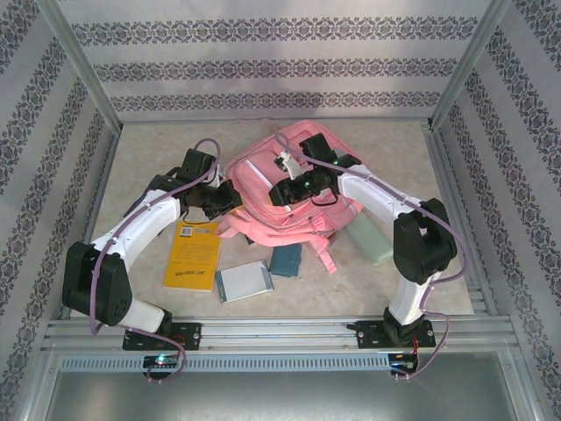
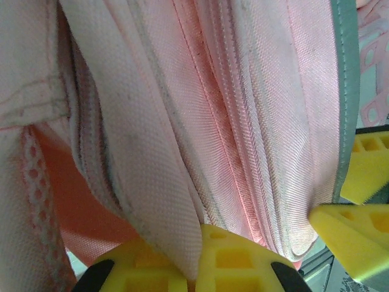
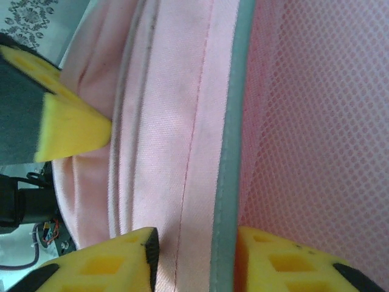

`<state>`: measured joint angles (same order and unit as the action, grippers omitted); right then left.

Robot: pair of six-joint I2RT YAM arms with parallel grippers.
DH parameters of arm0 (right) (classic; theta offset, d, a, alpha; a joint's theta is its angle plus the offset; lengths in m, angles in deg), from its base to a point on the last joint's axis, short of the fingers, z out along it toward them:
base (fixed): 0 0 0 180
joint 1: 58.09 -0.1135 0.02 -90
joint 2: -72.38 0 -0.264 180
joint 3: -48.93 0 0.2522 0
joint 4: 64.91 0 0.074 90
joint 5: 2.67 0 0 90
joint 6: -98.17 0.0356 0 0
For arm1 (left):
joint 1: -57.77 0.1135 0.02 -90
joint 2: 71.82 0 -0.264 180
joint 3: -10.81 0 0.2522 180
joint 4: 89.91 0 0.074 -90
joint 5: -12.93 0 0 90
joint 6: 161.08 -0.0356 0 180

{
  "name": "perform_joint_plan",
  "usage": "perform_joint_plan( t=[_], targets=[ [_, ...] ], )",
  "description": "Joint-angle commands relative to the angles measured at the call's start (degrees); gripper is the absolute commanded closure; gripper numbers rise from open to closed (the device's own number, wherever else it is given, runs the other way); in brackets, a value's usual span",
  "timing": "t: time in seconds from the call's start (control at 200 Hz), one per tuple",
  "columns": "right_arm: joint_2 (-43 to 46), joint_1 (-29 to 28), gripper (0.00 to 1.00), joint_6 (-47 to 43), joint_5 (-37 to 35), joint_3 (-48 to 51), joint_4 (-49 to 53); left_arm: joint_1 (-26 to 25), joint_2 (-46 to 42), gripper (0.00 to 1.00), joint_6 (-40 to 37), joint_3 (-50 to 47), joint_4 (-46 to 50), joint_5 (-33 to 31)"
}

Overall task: Pack the student bag
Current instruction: Unzip the student bag to access the book.

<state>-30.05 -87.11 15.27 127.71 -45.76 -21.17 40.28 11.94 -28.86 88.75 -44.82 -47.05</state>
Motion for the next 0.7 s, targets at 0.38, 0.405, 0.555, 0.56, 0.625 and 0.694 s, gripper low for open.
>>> perform_joint_plan(
  t=[0.38,0.405,0.555,0.56,0.625,0.694],
  targets=[
    [-2.23,-2.36,0.72,-0.44,7.94,-0.90,4.14,0.48,0.16,1.00,-3.16,4.29,-2.40,1.72],
    [-2.62,-2.45,0.72,-0.20,8.36,-0.90,3.96,0.50,0.17,1.00,-3.24,4.37,-2.33,1.81],
    [-4.85,-4.18,0.86,-0.62,8.80,-2.80,5.37,0.53,0.62,1.00,-3.34,4.56,-2.59,1.69],
    [-4.87,-4.19,0.87,-0.65,8.69,-2.86,5.45,0.49,0.62,1.00,-3.35,4.55,-2.59,1.70],
    [-4.59,-4.14,1.00,0.02,7.67,-3.28,4.93,0.53,0.77,1.00,-3.63,4.55,-2.44,1.43],
    [-3.02,-3.11,1.00,2.43,6.12,-3.21,2.91,0.53,0.63,1.00,-4.29,4.79,-1.39,0.61]
  ],
)
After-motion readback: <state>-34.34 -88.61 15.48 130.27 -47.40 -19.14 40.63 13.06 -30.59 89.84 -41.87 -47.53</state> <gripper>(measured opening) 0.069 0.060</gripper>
